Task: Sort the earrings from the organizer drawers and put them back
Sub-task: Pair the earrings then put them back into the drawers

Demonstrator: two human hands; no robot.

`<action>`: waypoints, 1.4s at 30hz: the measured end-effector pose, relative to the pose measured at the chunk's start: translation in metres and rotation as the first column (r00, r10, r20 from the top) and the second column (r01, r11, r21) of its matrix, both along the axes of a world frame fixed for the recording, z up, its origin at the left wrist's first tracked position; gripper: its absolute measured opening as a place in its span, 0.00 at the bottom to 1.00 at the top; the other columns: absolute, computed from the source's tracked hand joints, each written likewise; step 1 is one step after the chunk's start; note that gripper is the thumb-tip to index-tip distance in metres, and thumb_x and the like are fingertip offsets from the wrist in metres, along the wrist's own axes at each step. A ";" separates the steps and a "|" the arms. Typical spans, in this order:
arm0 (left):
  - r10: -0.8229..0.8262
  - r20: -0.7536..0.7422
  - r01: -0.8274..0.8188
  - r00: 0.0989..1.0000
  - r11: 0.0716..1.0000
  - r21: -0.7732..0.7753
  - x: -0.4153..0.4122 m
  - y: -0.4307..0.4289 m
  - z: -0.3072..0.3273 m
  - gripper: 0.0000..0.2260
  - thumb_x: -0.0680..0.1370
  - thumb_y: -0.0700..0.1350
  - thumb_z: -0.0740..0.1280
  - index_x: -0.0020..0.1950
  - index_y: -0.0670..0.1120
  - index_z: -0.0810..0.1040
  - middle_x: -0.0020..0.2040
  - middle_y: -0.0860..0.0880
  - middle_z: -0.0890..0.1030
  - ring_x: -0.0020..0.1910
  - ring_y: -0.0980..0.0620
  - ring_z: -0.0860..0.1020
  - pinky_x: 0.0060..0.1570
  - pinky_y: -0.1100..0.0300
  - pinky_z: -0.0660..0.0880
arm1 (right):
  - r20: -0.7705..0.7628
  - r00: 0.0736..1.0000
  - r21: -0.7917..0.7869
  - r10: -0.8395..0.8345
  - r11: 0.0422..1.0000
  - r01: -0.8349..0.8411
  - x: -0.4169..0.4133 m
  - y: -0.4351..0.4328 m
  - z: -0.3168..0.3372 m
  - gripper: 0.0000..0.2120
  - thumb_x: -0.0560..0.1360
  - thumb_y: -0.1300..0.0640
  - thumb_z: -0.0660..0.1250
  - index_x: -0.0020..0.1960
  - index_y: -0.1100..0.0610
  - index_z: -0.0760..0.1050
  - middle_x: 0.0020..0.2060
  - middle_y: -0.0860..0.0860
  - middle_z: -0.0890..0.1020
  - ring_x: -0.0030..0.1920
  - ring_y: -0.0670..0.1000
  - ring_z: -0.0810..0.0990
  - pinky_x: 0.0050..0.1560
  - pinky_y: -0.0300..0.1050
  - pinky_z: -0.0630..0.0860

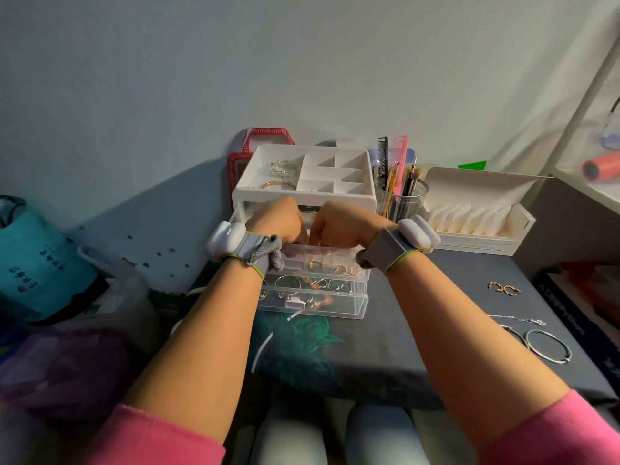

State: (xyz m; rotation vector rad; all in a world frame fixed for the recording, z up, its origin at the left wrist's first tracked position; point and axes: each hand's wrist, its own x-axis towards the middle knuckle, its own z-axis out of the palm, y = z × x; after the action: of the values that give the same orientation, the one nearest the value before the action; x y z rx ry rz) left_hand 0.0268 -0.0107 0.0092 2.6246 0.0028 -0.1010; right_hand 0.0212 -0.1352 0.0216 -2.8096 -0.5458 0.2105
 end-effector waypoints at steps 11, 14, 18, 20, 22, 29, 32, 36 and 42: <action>0.084 0.164 -0.018 0.983 0.929 -0.369 -0.016 -0.033 0.016 0.04 0.75 0.43 0.70 0.42 0.45 0.83 0.31 0.47 0.82 0.26 0.52 0.77 0.25 0.65 0.68 | 0.196 0.953 0.375 -0.233 0.915 0.147 -0.016 -0.042 0.014 0.11 0.72 0.65 0.62 0.42 0.57 0.84 0.38 0.55 0.84 0.36 0.51 0.79 0.45 0.48 0.81; 0.069 0.197 0.015 0.978 0.919 -0.395 -0.021 -0.052 0.019 0.05 0.75 0.43 0.70 0.41 0.45 0.84 0.30 0.48 0.81 0.25 0.53 0.76 0.24 0.66 0.67 | 0.213 0.936 0.406 -0.280 0.897 0.176 -0.025 -0.061 0.017 0.12 0.72 0.65 0.61 0.41 0.58 0.83 0.35 0.53 0.83 0.32 0.48 0.76 0.42 0.44 0.78; 0.045 0.214 0.050 0.976 0.906 -0.419 -0.027 -0.075 0.019 0.06 0.76 0.42 0.69 0.40 0.45 0.83 0.31 0.47 0.82 0.25 0.54 0.77 0.25 0.67 0.68 | 0.215 0.924 0.411 -0.316 0.888 0.208 -0.036 -0.086 0.019 0.12 0.73 0.65 0.61 0.41 0.57 0.83 0.35 0.53 0.83 0.33 0.47 0.77 0.36 0.37 0.75; 0.045 0.228 0.056 0.973 0.907 -0.417 -0.031 -0.087 0.018 0.07 0.76 0.41 0.68 0.38 0.45 0.82 0.32 0.47 0.82 0.26 0.53 0.78 0.24 0.67 0.68 | 0.230 0.911 0.407 -0.344 0.884 0.231 -0.040 -0.100 0.019 0.10 0.72 0.64 0.62 0.42 0.59 0.83 0.37 0.55 0.84 0.38 0.53 0.80 0.41 0.44 0.78; 0.036 0.247 0.070 0.968 0.912 -0.405 -0.035 -0.100 0.018 0.09 0.76 0.41 0.67 0.36 0.46 0.81 0.35 0.46 0.83 0.30 0.50 0.79 0.28 0.65 0.71 | 0.227 0.900 0.417 -0.373 0.872 0.256 -0.044 -0.115 0.019 0.11 0.73 0.64 0.62 0.40 0.57 0.83 0.38 0.56 0.84 0.39 0.53 0.79 0.44 0.46 0.78; -0.023 0.244 0.126 0.969 0.901 -0.416 -0.043 -0.147 0.013 0.10 0.75 0.41 0.67 0.33 0.47 0.80 0.38 0.44 0.84 0.39 0.43 0.83 0.44 0.52 0.82 | 0.186 0.869 0.433 -0.458 0.832 0.346 -0.053 -0.164 0.013 0.13 0.73 0.65 0.60 0.38 0.55 0.81 0.34 0.52 0.82 0.28 0.46 0.75 0.31 0.35 0.72; -0.068 0.227 0.164 0.972 0.885 -0.435 -0.044 -0.167 0.007 0.10 0.76 0.40 0.68 0.34 0.47 0.79 0.34 0.44 0.82 0.34 0.46 0.82 0.39 0.51 0.83 | 0.155 0.858 0.453 -0.490 0.807 0.379 -0.056 -0.185 0.009 0.13 0.73 0.65 0.60 0.38 0.56 0.82 0.33 0.54 0.82 0.26 0.45 0.74 0.25 0.31 0.70; -0.128 0.190 0.200 0.974 0.878 -0.435 -0.044 -0.191 -0.001 0.10 0.77 0.41 0.68 0.35 0.46 0.77 0.30 0.48 0.79 0.26 0.53 0.76 0.26 0.66 0.70 | 0.115 0.845 0.472 -0.522 0.777 0.416 -0.061 -0.208 0.003 0.13 0.73 0.65 0.60 0.41 0.59 0.83 0.35 0.55 0.81 0.26 0.46 0.73 0.26 0.31 0.71; -0.175 0.130 0.214 0.976 0.884 -0.416 -0.035 -0.227 -0.021 0.14 0.77 0.40 0.68 0.31 0.46 0.74 0.27 0.47 0.77 0.17 0.59 0.71 0.18 0.71 0.64 | 0.086 0.820 0.479 -0.566 0.745 0.464 -0.061 -0.244 -0.013 0.13 0.73 0.65 0.60 0.38 0.56 0.81 0.34 0.54 0.82 0.24 0.43 0.74 0.35 0.33 0.73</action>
State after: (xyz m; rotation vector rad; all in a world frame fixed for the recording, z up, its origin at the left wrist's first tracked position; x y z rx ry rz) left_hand -0.0081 -0.2380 -0.0113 2.1778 -0.2843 -0.0460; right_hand -0.0402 -0.3789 0.0081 -2.4167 0.1635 -0.3192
